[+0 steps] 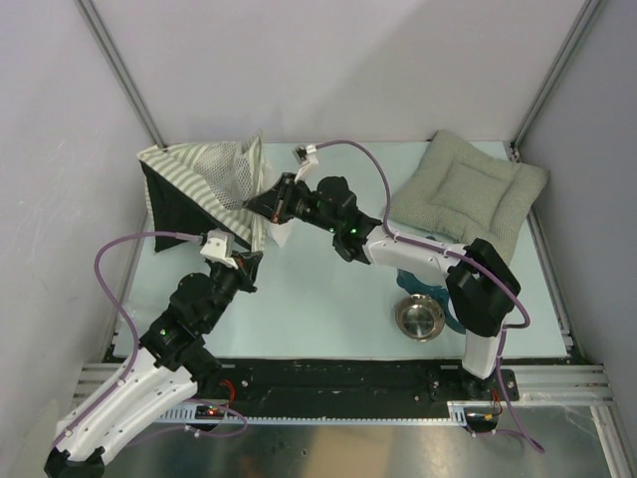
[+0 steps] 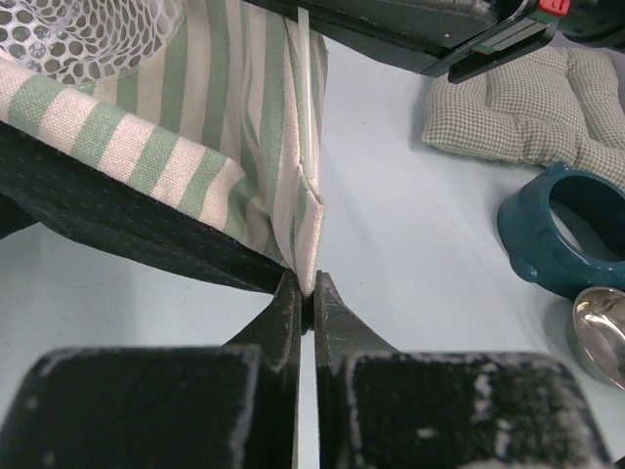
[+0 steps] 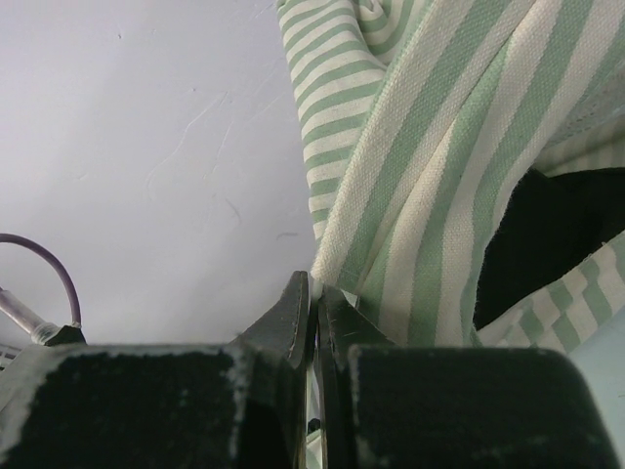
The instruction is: Set up the pet tent
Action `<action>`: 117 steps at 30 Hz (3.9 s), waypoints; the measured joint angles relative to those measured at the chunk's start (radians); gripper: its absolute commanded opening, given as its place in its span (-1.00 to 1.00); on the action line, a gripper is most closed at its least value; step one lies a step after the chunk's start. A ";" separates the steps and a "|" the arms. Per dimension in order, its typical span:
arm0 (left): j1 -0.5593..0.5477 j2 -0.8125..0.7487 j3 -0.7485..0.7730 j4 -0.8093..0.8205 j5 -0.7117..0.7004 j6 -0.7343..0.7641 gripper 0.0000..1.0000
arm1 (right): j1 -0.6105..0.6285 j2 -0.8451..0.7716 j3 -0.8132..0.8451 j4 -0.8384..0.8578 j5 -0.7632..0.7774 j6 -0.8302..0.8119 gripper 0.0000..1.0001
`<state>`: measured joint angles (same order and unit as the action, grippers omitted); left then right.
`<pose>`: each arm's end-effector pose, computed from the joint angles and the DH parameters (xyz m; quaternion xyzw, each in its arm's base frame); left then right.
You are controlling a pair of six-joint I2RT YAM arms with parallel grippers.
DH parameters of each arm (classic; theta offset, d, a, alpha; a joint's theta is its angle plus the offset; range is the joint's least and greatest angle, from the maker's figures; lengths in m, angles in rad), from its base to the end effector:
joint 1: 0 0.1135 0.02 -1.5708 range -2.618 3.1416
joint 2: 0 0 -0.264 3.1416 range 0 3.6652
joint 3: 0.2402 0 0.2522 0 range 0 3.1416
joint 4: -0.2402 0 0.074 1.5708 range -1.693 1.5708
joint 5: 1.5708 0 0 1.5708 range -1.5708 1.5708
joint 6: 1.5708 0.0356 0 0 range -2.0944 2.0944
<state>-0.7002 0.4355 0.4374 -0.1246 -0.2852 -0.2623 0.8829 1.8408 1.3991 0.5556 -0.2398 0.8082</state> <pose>0.1080 -0.0779 0.2721 0.0692 0.7443 -0.2091 0.6305 0.2763 0.3495 0.3298 -0.1139 0.6571 0.6072 0.4318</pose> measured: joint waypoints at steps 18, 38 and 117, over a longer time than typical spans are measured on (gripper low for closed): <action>-0.001 -0.019 -0.013 -0.044 0.000 0.000 -1.00 | 0.015 0.000 -0.056 0.042 0.033 -0.034 -1.00; -0.005 -0.028 -0.017 -0.095 0.000 0.000 -1.00 | 0.041 -0.005 -0.117 0.090 0.068 -0.071 -1.00; -0.018 -0.003 -0.032 -0.056 0.034 -0.008 -1.00 | 0.054 -0.075 -0.124 -0.030 0.080 -0.176 -1.00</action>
<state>-0.7177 0.4320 0.4057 -0.1810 -0.2516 -0.2703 0.9367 1.7657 1.2747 0.5259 -0.1600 0.6323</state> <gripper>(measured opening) 0.036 0.033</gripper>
